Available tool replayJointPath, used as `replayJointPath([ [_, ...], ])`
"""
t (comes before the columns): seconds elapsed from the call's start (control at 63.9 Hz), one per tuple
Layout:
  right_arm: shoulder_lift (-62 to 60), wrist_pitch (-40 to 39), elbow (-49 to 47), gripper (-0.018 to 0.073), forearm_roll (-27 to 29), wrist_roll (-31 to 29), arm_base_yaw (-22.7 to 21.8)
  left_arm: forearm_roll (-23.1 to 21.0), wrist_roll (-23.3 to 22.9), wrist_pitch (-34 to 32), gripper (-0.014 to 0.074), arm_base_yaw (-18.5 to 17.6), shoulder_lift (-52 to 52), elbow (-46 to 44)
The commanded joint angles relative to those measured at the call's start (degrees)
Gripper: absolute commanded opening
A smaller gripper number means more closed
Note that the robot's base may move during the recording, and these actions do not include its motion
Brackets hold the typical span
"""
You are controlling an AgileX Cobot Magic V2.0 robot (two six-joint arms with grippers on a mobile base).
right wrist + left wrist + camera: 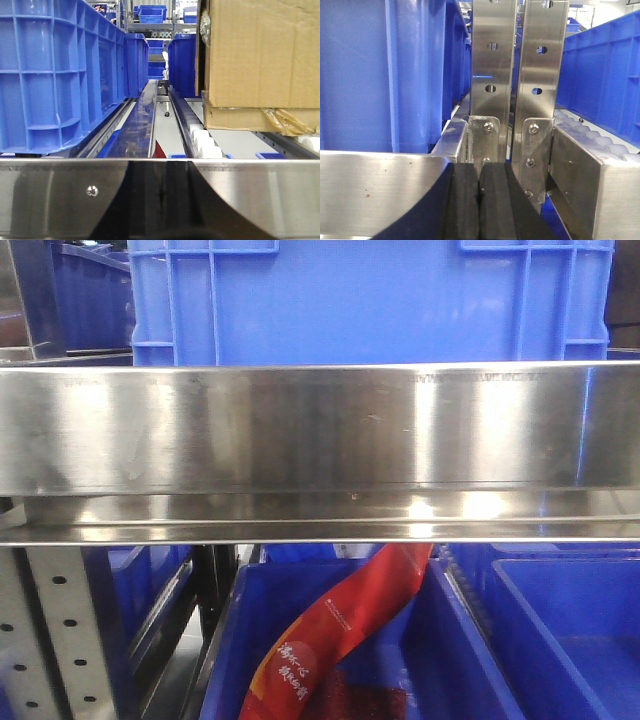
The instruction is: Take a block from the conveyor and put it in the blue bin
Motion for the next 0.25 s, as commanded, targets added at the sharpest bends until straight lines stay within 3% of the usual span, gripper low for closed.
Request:
replayJointPath([
  [0.0,-0.15,-1.54,0.11,-0.0162,-0.09,0.02,-0.26,0.05,-0.22,-0.89,-0.0111,0.17,-0.33,-0.14],
  [0.235,-0.15,-1.54,0.11,-0.0162,-0.09,0.02,-0.26,0.05,-0.22,-0.89,-0.0111,0.17,-0.33,-0.14],
])
